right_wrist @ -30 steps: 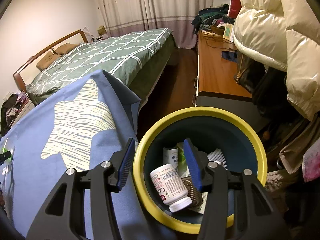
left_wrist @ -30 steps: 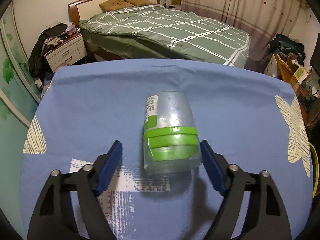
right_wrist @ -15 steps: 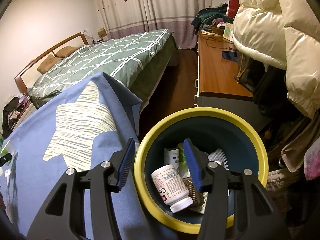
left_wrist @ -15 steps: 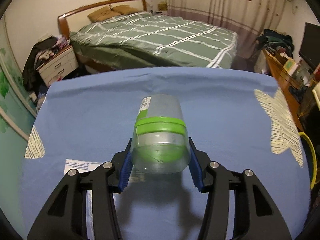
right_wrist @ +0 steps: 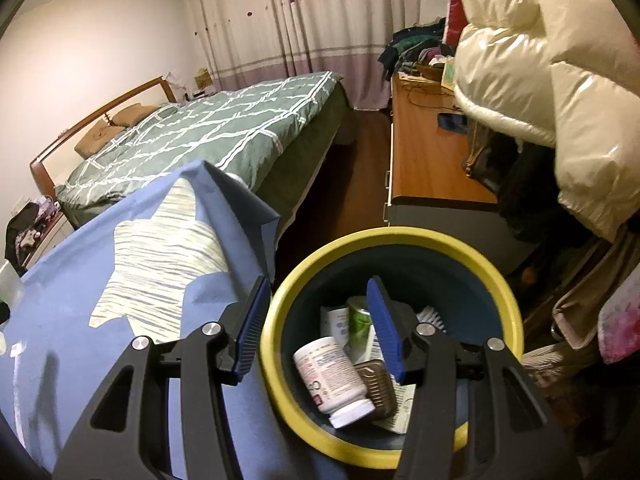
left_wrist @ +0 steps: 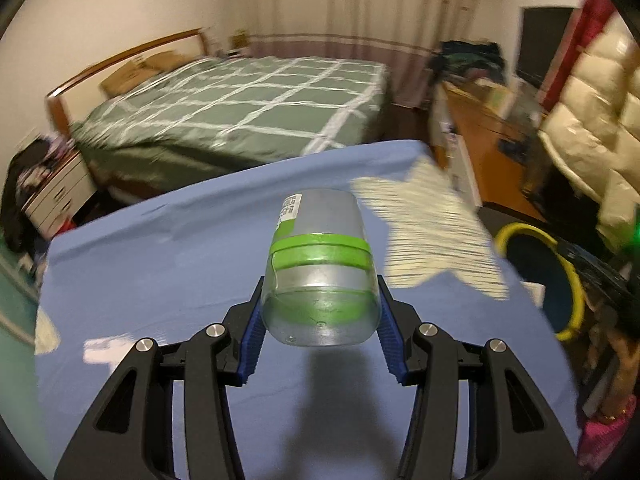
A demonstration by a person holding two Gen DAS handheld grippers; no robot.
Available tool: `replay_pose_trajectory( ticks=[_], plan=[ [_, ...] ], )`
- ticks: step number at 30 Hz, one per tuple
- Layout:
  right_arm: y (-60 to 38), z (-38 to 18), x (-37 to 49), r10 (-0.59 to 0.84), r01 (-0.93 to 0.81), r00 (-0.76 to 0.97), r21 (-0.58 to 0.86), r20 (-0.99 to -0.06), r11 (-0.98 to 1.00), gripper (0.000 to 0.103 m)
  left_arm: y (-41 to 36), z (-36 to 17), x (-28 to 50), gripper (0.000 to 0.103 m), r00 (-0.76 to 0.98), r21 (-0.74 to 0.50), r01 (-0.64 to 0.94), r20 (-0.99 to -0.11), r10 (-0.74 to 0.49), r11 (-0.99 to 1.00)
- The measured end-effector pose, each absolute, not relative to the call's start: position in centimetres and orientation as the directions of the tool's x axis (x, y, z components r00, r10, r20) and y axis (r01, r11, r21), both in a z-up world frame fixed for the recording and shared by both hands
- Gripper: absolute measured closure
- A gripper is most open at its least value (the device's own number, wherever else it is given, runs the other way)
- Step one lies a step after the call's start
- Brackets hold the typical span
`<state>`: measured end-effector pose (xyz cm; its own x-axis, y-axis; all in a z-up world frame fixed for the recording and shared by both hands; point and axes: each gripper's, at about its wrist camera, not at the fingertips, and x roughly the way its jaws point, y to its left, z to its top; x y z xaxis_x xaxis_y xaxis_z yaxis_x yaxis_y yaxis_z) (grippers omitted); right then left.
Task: Collect trash
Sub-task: 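Carry the plastic cup over the yellow bin and open the left gripper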
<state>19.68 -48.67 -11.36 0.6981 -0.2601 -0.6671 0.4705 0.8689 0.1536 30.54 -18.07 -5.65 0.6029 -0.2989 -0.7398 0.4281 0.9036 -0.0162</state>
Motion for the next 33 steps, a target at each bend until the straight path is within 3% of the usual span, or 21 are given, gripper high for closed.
replay_pose_trajectory(
  ticks=[12, 18, 27, 28, 29, 30, 33],
  plan=[
    [-53.7, -9.6, 13.6, -0.312, 0.523, 0.678, 0.138, -0.666, 0.841, 0.055, -37.7, -6.2, 27.0, 0.053, 0.421, -0.031, 0.709, -0.783, -0.457, 0.705],
    [-56.0, -9.4, 10.4, -0.356, 0.567, 0.661, 0.128, -0.66, 0.814, 0.055, -46.2, -9.4, 26.7, 0.053, 0.343, -0.036, 0.765, -0.822, -0.454, 0.643],
    [-58.0, -9.5, 7.8, -0.392, 0.61, 0.647, 0.134, -0.654, 0.781, 0.052, -52.8, -13.3, 26.1, 0.053, 0.29, -0.03, 0.786, -0.864, -0.411, 0.618],
    [-58.1, -9.4, 7.6, -0.392, 0.61, 0.647, 0.135, -0.653, 0.781, 0.052, -52.9, -13.5, 26.2, 0.049, 0.294, -0.024, 0.782, -0.867, -0.403, 0.622],
    [-58.2, -9.4, 7.5, -0.392, 0.609, 0.649, 0.137, -0.652, 0.781, 0.052, -52.7, -13.4, 26.2, 0.03, 0.308, -0.015, 0.772, -0.865, -0.395, 0.635],
    [-58.0, -9.3, 7.5, -0.381, 0.599, 0.657, 0.144, -0.65, 0.788, 0.052, -52.0, -12.8, 26.1, 0.017, 0.329, -0.016, 0.759, -0.854, -0.404, 0.651],
    [-57.8, -9.2, 7.4, -0.36, 0.577, 0.672, 0.152, -0.647, 0.803, 0.052, -48.6, -10.3, 25.1, 0.01, 0.407, 0.01, 0.732, -0.808, -0.425, 0.682]
  ],
)
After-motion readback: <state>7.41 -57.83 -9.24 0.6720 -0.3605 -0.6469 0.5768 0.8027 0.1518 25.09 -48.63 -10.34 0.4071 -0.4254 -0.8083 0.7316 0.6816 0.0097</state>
